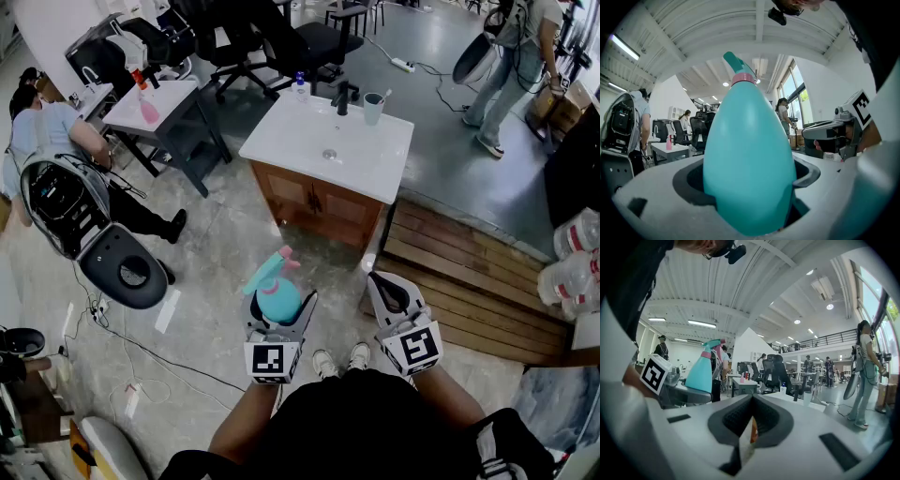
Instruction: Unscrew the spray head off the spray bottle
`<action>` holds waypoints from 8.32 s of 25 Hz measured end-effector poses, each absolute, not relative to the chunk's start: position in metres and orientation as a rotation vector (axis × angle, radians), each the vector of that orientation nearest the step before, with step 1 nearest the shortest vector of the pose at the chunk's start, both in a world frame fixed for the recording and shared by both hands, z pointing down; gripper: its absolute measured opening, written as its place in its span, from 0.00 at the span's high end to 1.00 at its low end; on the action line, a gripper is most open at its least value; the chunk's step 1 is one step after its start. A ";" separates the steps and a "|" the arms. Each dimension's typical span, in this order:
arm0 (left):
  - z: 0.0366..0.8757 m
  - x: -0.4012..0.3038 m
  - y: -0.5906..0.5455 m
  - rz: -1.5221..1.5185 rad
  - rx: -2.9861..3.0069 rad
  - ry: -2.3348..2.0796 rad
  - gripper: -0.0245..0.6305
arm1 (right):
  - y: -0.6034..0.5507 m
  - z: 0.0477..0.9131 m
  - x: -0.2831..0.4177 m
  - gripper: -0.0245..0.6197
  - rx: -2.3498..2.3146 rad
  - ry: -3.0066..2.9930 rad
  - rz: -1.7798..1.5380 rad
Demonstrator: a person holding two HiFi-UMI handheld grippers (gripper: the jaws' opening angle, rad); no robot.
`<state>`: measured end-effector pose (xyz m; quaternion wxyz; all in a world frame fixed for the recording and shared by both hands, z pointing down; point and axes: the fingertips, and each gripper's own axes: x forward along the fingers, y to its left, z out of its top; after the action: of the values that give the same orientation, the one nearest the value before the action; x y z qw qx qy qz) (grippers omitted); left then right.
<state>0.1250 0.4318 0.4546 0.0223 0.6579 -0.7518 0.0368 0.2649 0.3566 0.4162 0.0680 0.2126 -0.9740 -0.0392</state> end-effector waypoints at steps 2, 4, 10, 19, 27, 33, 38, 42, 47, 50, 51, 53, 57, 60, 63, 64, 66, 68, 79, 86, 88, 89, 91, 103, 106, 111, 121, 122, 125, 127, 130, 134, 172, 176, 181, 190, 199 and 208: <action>0.453 0.125 0.435 0.145 2.052 -2.334 0.25 | 0.358 0.418 0.264 0.96 0.642 -2.933 -0.118; 0.451 0.126 0.437 0.154 2.072 -2.333 0.25 | 0.359 0.420 0.263 0.96 0.648 -2.930 -0.124; 0.451 0.119 0.448 0.165 2.100 -2.327 0.25 | 0.369 0.417 0.255 0.96 0.670 -2.941 -0.138; 0.446 0.107 0.447 0.146 2.092 -2.325 0.25 | 0.360 0.411 0.243 0.95 0.691 -2.987 -0.104; 0.458 0.083 0.408 0.127 2.097 -2.272 0.25 | 0.320 0.422 0.220 0.95 0.717 -2.991 -0.057; 0.460 0.057 0.352 0.173 2.127 -2.238 0.25 | 0.263 0.431 0.197 0.95 0.747 -2.989 -0.029; 0.459 0.041 0.300 0.213 2.154 -2.203 0.25 | 0.211 0.428 0.183 0.95 0.785 -2.995 -0.014; 0.458 0.029 0.262 0.227 2.177 -2.181 0.25 | 0.173 0.430 0.177 0.95 0.808 -2.988 -0.006; 0.457 0.013 0.216 0.227 2.179 -2.167 0.25 | 0.129 0.429 0.169 0.95 0.818 -2.985 -0.018; 0.461 0.002 0.192 0.224 2.188 -2.151 0.25 | 0.105 0.431 0.161 0.95 0.823 -2.981 -0.021; 0.462 -0.002 0.185 0.225 2.191 -2.150 0.25 | 0.099 0.431 0.157 0.95 0.822 -2.980 -0.020; 0.463 -0.010 0.172 0.224 2.190 -2.151 0.25 | 0.089 0.433 0.149 0.95 0.818 -2.978 -0.015; 0.465 -0.020 0.146 0.208 2.198 -2.138 0.25 | 0.071 0.442 0.137 0.95 0.806 -2.979 0.008; 0.470 -0.025 0.126 0.225 2.225 -2.118 0.25 | 0.055 0.447 0.134 0.95 0.813 -2.966 0.002; 0.474 -0.031 0.101 0.217 2.242 -2.097 0.25 | 0.033 0.451 0.129 0.95 0.848 -2.951 0.005; 0.475 -0.033 0.093 0.213 2.253 -2.084 0.25 | 0.027 0.451 0.127 0.95 0.860 -2.949 0.000; 0.477 -0.038 0.078 0.207 2.284 -2.053 0.25 | 0.014 0.452 0.120 0.95 0.891 -2.950 0.012; 0.478 -0.045 0.061 0.206 2.321 -2.014 0.25 | 0.002 0.452 0.112 0.95 0.922 -2.940 0.006; 0.473 -0.108 -0.041 0.208 2.547 -1.725 0.25 | -0.061 0.445 0.047 0.95 1.202 -2.798 0.068; 0.488 -0.154 -0.074 0.202 2.622 -1.529 0.25 | -0.085 0.451 0.004 0.95 1.399 -2.693 0.125; 0.492 -0.164 -0.077 0.205 2.640 -1.485 0.25 | -0.087 0.453 -0.001 0.95 1.452 -2.662 0.165; 0.495 -0.168 -0.078 0.210 2.649 -1.466 0.25 | -0.086 0.453 -0.003 0.95 1.474 -2.648 0.179; 0.498 -0.174 -0.081 0.221 2.655 -1.440 0.25 | -0.085 0.455 -0.006 0.95 1.506 -2.621 0.198; 0.511 -0.148 -0.103 0.241 2.677 -1.361 0.25 | -0.093 0.457 0.001 0.95 1.468 -2.604 0.207; 0.510 -0.141 -0.107 0.261 2.672 -1.397 0.25 | -0.096 0.459 0.002 0.95 1.421 -2.633 0.212; 0.512 -0.130 -0.115 0.271 2.629 -1.432 0.25 | -0.104 0.460 0.005 0.95 1.341 -2.677 0.181; 0.519 -0.099 -0.122 0.367 2.674 -1.403 0.25 | -0.092 0.438 -0.012 0.95 1.066 -2.902 0.300; 0.522 -0.096 -0.123 0.386 2.679 -1.401 0.25 | -0.090 0.436 -0.016 0.89 1.017 -2.926 0.310; 0.527 -0.092 -0.123 0.442 2.680 -1.415 0.25 | -0.087 0.429 -0.026 0.76 0.927 -2.973 0.332; 0.529 -0.089 -0.123 0.466 2.684 -1.418 0.25 | -0.087 0.422 -0.032 0.74 0.907 -2.999 0.378; 0.530 -0.081 -0.122 0.496 2.702 -1.415 0.25 | -0.089 0.414 -0.039 0.73 0.873 -3.030 0.460; 0.526 -0.072 -0.122 0.522 2.729 -1.425 0.25 | -0.092 0.411 -0.046 0.73 0.844 -3.034 0.522; 0.506 -0.046 -0.109 0.654 2.869 -1.392 0.26 | -0.115 0.393 -0.030 0.75 0.966 -3.093 0.643; 0.499 -0.043 -0.103 0.622 2.906 -1.328 0.26 | -0.112 0.386 -0.029 0.76 0.897 -3.124 0.611; 0.492 -0.042 -0.098 0.555 2.961 -1.236 0.26 | -0.105 0.377 -0.032 0.76 0.783 -3.178 0.539; 0.466 -0.025 -0.075 0.345 3.131 -0.887 0.26 | -0.075 0.355 -0.037 0.75 0.338 -3.299 0.244; 0.446 -0.020 -0.068 0.159 3.068 -0.812 0.26 | -0.061 0.344 -0.041 0.74 0.111 -3.305 0.186; 0.481 -0.058 -0.106 0.515 2.930 -1.410 0.26 | -0.096 0.358 -0.041 0.70 0.710 -3.217 0.521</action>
<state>-0.0577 -0.1064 0.4809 -0.0753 0.8875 -0.4271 0.1559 -0.0410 -0.0961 0.3578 -0.0967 0.2118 -0.9600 0.1556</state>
